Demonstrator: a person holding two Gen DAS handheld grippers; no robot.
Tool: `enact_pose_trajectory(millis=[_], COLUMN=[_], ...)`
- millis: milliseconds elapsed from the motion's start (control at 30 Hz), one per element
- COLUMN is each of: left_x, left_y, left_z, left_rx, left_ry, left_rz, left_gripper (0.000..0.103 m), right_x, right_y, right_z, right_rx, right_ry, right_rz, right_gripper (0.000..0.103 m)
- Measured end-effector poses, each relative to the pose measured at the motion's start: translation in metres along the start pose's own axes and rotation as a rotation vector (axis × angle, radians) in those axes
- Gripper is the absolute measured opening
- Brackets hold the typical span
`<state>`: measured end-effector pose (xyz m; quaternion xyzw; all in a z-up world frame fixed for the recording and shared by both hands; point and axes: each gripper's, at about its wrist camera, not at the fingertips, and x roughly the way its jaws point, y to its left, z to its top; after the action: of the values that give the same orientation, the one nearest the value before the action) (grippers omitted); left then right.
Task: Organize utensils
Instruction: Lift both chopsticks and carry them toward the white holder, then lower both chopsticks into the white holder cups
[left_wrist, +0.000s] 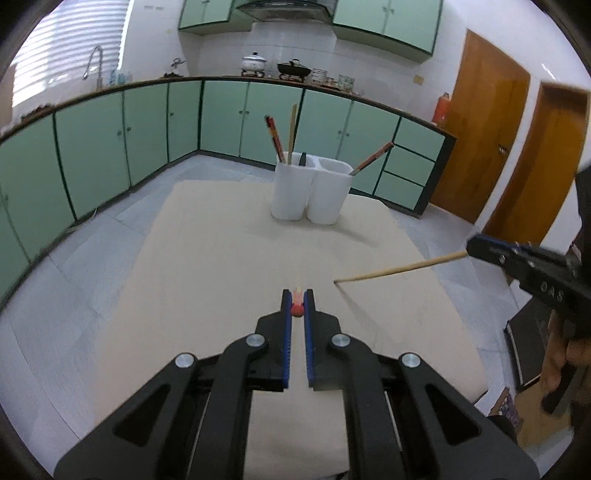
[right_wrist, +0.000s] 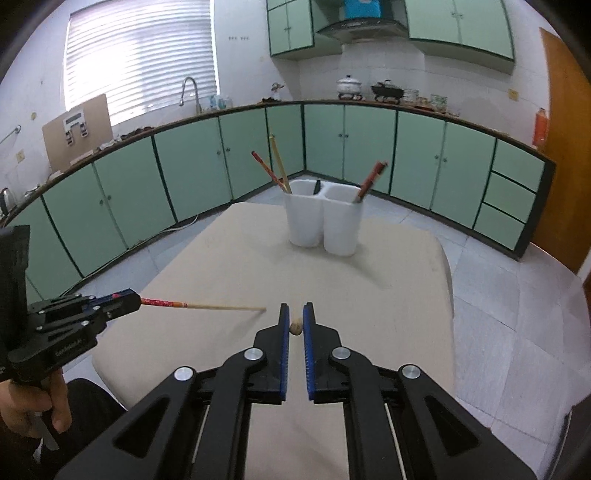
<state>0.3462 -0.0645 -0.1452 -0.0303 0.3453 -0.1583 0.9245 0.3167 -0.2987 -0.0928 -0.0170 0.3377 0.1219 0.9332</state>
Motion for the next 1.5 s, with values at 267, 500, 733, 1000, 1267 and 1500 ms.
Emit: enact_pose_trajectory(millis=[267, 500, 733, 1000, 1267, 1500], left_x=[0.027, 0.042, 0.041, 0.029, 0.01, -0.004], left_y=[0.003, 0.005, 0.005, 0.003, -0.003, -0.016], left_z=[0.058, 0.103, 0.128, 0.153, 0.195, 0.237], left_rx=[0.031, 0.043, 0.058, 0.073, 0.084, 0.085], left_ry=[0.083, 0.113, 0.116, 0.093, 0.034, -0.021], left_rz=[-0.045, -0.047, -0.048, -0.047, -0.031, -0.04], left_gripper=[0.005, 0.005, 0.005, 0.005, 0.005, 0.005], right_x=[0.033, 0.053, 0.052, 0.037, 0.005, -0.011], right_y=[-0.004, -0.011, -0.014, -0.011, -0.006, 0.001], right_z=[0.065, 0.097, 0.123, 0.145, 0.181, 0.208], right_rx=[-0.061, -0.032, -0.045, -0.057, -0.071, -0.103], right_ry=[0.098, 0.163, 0.186, 0.195, 0.165, 0.152], right_rz=[-0.001, 0.015, -0.003, 0.0, -0.007, -0.03], right_gripper=[0.007, 0.007, 0.007, 0.007, 0.007, 0.007])
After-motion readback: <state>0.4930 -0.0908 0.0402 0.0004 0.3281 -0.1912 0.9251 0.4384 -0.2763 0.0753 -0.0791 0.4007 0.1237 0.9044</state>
